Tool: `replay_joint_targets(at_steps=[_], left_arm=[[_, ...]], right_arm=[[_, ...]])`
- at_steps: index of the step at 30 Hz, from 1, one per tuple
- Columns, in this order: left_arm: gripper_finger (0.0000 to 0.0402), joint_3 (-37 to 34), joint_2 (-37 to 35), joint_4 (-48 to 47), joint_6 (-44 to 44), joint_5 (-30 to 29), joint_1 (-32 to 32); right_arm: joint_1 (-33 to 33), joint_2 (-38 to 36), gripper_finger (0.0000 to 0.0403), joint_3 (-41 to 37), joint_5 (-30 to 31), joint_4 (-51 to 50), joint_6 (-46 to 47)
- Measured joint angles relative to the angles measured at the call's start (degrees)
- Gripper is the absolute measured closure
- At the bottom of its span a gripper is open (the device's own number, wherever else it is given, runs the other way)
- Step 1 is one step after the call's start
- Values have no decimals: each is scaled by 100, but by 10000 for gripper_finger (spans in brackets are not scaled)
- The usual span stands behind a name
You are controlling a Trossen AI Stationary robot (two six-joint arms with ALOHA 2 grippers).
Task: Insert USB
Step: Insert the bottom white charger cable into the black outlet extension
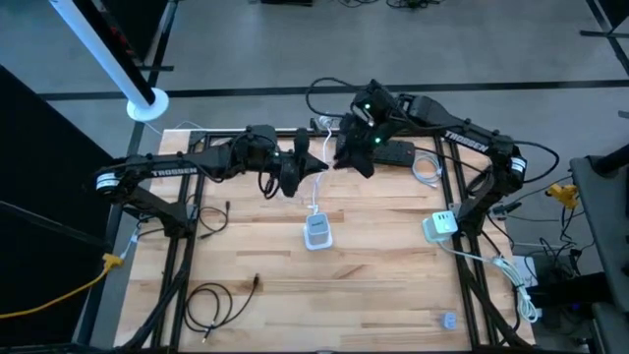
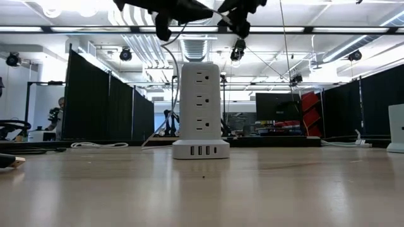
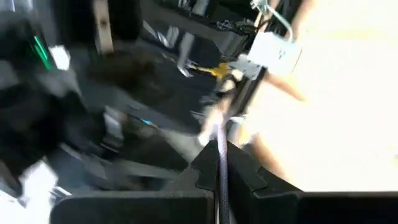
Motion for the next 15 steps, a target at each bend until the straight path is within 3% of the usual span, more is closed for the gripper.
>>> replay_joint_targets(at_steps=[5,10,15], left_arm=[[401,0,11,-264,-2227,-179,394],[401,0,11,-282,-3840,-128,641],[401,-1,32,-409,-4890,-153,727]], right_arm=[[281,-9,179,358,1988,-170,-1018],[474,153,167,329,2492,-44,-1201],[663,415,190,347,2772,39,-1402]])
